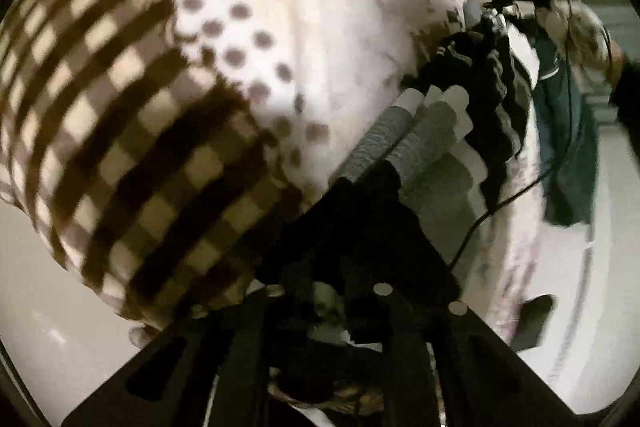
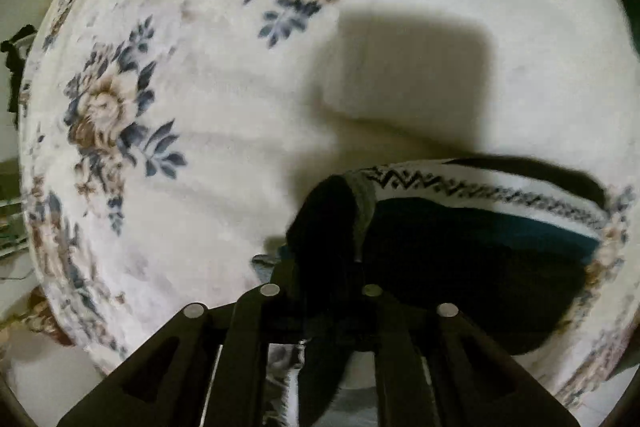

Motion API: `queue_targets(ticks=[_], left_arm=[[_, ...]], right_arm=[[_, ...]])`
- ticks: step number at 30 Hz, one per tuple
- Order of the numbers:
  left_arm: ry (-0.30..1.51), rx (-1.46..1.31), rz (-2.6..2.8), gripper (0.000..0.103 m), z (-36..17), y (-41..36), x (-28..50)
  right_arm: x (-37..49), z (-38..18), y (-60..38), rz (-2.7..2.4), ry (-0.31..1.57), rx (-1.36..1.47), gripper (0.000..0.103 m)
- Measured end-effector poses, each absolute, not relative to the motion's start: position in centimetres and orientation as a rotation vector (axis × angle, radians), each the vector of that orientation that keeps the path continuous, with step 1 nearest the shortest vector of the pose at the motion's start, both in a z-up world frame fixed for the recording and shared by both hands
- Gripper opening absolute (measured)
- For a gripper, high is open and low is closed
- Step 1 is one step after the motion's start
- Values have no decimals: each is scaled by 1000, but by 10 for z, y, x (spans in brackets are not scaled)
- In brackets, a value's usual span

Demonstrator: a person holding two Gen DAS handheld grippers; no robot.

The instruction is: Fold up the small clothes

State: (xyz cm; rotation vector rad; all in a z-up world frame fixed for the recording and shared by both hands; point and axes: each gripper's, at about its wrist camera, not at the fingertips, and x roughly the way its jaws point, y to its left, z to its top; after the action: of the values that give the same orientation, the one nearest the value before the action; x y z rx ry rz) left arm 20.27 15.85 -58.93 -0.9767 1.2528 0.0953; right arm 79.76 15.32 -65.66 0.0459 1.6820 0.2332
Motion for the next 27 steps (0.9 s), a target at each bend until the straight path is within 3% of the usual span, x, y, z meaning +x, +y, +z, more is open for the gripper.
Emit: queue_targets(ticks=[1, 2, 3, 5, 7, 13, 18, 24, 25, 27], left_arm=[[1261, -991, 98, 28, -588, 160, 200], [1270, -1008, 91, 39, -586, 162, 195], [1270, -1012, 85, 44, -583, 163, 191], [1273, -1002, 94, 60, -577, 166, 184], [1269, -1013, 77, 61, -572, 170, 180], [1284, -972, 103, 61, -575, 164, 191], [1366, -828, 84, 61, -598, 148, 217], [1367, -764, 48, 61, -599, 141, 222], [1369, -758, 46, 61, -598, 140, 220], [1378, -740, 40, 61, -595, 138, 218]], right_arm=[[794, -659, 151, 264, 1698, 67, 43], [787, -658, 147, 304, 1717, 93, 51], [779, -656, 141, 328, 1724, 111, 56], [752, -644, 124, 397, 1723, 154, 56], [712, -630, 103, 454, 1712, 138, 62], [540, -635, 17, 507, 1772, 77, 63], [384, -717, -46, 439, 2055, 443, 63], [295, -768, -55, 480, 1999, 866, 63], [289, -769, -54, 490, 1960, 921, 52], [279, -765, -49, 489, 1913, 907, 12]])
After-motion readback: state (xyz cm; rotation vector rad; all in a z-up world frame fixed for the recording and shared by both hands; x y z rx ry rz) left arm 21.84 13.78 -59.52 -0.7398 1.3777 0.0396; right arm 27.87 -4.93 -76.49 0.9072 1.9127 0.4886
